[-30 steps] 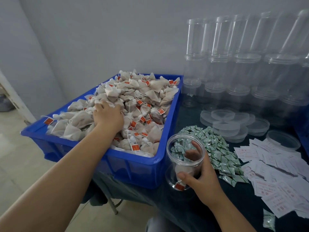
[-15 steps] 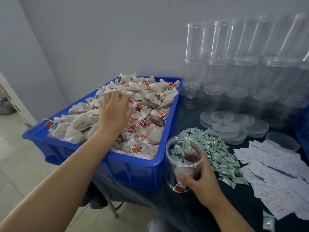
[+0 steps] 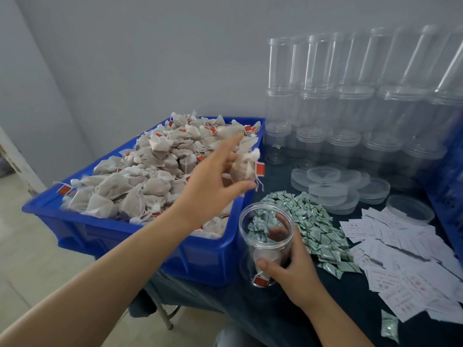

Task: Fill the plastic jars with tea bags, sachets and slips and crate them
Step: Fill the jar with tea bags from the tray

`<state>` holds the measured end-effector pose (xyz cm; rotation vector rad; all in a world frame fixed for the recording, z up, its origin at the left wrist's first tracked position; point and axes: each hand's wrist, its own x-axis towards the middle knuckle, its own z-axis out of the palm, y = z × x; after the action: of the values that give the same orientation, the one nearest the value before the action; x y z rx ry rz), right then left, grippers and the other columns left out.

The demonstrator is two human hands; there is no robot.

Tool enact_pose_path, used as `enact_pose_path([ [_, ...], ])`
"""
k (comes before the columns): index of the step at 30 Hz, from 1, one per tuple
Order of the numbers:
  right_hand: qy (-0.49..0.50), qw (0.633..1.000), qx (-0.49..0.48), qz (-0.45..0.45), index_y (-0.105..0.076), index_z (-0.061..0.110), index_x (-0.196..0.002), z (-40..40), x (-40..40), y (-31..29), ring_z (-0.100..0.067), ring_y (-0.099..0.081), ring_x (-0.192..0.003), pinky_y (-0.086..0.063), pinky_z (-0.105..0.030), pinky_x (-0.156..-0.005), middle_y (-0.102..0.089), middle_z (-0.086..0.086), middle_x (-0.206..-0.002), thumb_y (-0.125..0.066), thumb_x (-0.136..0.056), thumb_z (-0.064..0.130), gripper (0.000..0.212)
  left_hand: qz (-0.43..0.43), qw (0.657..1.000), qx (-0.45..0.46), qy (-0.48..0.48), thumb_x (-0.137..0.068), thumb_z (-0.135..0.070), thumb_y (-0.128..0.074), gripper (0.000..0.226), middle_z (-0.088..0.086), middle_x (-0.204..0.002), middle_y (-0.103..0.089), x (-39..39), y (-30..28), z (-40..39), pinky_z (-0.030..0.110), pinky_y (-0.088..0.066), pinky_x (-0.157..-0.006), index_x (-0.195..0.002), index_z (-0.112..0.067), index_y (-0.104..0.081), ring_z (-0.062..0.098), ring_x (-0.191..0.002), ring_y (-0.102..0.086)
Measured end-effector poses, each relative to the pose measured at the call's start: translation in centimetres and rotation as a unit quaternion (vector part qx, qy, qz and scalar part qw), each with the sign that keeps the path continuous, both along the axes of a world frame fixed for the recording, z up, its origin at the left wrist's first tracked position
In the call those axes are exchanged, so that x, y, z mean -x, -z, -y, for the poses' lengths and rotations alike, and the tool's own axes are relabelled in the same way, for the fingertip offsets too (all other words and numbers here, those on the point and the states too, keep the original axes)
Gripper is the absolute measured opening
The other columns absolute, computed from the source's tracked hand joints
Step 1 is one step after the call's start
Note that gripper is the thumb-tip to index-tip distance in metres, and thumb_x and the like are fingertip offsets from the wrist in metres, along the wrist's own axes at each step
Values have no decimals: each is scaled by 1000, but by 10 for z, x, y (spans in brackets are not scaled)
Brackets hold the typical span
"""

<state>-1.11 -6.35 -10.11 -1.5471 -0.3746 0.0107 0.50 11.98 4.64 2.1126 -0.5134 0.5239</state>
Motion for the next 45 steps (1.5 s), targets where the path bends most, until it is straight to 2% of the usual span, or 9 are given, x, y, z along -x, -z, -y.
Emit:
enact_pose_path([
  [4, 1, 1000, 1, 5, -45, 48, -131, 0, 0, -1, 5, -59, -112, -50, -12, -84, -57, 8, -127, -84, -49, 45, 91, 14, 997, -74, 33, -78, -20, -75, 62, -9, -114, -57, 8, 8, 17, 15, -51, -84, -134, -19, -50, 4, -99, -59],
  [9, -7, 1000, -11, 11, -51, 50, -126, 0, -2, 0, -9, -64, -112, -54, -23, -84, -62, 1, -124, -86, -53, 41, 82, 17, 987, -146, 59, -77, -21, -76, 44, -6, -107, -58, 12, 9, 26, 26, -50, -86, -119, -16, -65, 5, -97, -56],
  [14, -13, 1000, -18, 19, -59, 52, -116, 0, -2, -3, -10, -67, -109, -54, -19, -82, -69, 11, -117, -85, -60, 28, 66, 7, 970, -224, 88, -78, -22, -76, 39, -6, -104, -59, 13, 12, 27, 19, -46, -85, -115, -17, -68, 3, -92, -54],
  [22, -5, 1000, -16, -1, -52, 28, -130, 1, -4, 3, -10, -66, -110, -53, -20, -83, -68, 8, -118, -85, -55, 32, 82, -63, 941, -317, 96, -80, -23, -71, 21, -11, -91, -67, 9, 6, 30, 21, -48, -76, -101, -22, -67, 1, -79, -56],
  [24, -10, 1000, -12, -2, -48, 30, -135, 2, -4, 4, -9, -64, -114, -52, -19, -86, -65, 8, -125, -85, -53, 35, 90, -76, 924, -361, 100, -82, -21, -68, 20, -15, -88, -64, 8, 2, 33, 25, -49, -76, -101, -23, -67, -1, -74, -52],
  [28, -15, 1000, -2, 5, -44, 39, -137, 2, -4, 3, -2, -61, -118, -51, -13, -87, -62, 20, -126, -85, -55, 35, 92, -75, 897, -421, 111, -83, -21, -64, 14, -25, -66, -45, 5, -5, 41, 15, -37, -62, -96, -24, -67, -12, -62, -43],
  [31, -12, 1000, -1, 15, -45, 44, -137, 1, -4, 2, -4, -60, -119, -51, -15, -87, -61, 13, -130, -86, -55, 36, 92, -102, 876, -453, 130, -86, -21, -60, 12, -18, -71, -53, 2, -7, 48, 7, -33, -56, -94, -21, -69, 0, -65, -48],
  [33, -8, 999, 6, 31, -48, 56, -129, 0, -3, 1, -5, -60, -119, -51, -16, -88, -61, 12, -129, -87, -55, 38, 86, -134, 856, -476, 149, -88, -18, -58, 13, -13, -77, -57, 0, -5, 52, 11, -37, -58, -94, -18, -69, 5, -68, -50],
  [45, 6, 998, 30, 56, -44, 67, -126, 0, -5, 3, -6, -57, -124, -49, -24, -97, -58, 15, -133, -89, -53, 45, 88, -200, 786, -556, 183, -90, -10, -55, 13, -5, -68, -48, -13, 3, 68, 18, -32, -54, -79, -17, -57, 12, -61, -41],
])
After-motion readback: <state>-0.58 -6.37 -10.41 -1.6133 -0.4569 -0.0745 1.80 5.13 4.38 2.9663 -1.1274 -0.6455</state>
